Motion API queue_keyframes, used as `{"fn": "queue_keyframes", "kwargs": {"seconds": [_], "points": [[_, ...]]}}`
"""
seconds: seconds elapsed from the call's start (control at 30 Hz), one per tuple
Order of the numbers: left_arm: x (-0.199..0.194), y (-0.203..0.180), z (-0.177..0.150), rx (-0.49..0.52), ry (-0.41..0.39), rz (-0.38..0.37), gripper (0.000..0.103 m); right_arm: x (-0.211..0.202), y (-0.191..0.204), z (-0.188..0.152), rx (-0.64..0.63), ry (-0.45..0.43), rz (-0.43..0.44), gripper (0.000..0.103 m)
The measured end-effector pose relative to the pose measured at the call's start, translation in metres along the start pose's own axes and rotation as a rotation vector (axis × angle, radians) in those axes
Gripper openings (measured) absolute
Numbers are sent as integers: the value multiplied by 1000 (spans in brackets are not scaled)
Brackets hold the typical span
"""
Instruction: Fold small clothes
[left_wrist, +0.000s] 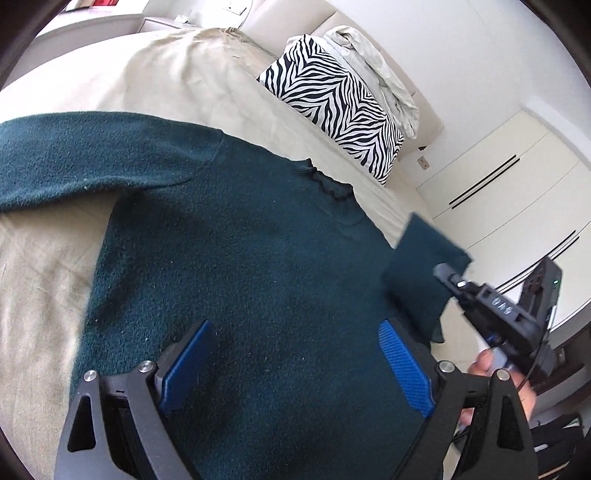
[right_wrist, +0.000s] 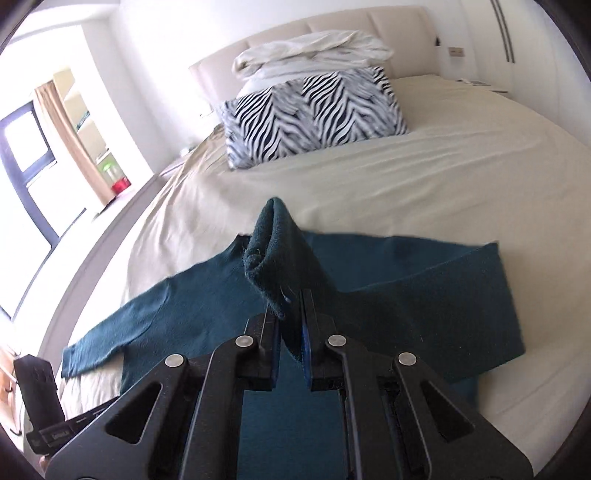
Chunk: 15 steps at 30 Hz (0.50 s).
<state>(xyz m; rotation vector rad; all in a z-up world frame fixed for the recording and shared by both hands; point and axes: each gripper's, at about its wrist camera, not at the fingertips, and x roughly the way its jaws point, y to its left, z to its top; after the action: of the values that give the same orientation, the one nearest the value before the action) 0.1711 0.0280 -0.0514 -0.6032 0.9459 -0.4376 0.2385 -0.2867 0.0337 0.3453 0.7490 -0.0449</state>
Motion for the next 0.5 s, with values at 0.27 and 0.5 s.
{"fn": "queue_keyframes", "kwargs": {"seconds": [0.27, 0.5], "points": [[35, -3, 16, -75, 66, -119, 93, 66, 50, -117, 40, 192, 127, 60], [107, -50, 18, -12, 208, -98, 77, -21, -19, -150, 212, 92, 176, 63]]}}
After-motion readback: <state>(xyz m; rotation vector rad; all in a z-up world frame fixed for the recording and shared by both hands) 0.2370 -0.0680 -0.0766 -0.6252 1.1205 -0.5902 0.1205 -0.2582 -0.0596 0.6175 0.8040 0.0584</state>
